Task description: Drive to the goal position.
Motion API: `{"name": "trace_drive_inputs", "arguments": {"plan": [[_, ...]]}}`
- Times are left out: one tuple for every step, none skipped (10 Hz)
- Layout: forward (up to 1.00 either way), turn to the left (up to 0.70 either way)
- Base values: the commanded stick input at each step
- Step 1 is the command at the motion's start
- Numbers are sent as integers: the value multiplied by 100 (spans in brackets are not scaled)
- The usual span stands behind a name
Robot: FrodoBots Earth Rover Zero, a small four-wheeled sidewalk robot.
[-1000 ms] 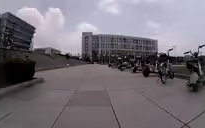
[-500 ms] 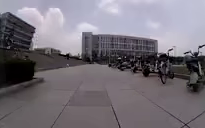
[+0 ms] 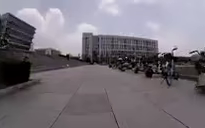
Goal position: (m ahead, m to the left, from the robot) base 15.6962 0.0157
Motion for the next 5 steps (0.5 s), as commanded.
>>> {"name": "trace_drive_inputs", "arguments": {"plan": [[70, 0], [70, -2], [70, -11], [70, -14], [70, -12]]}}
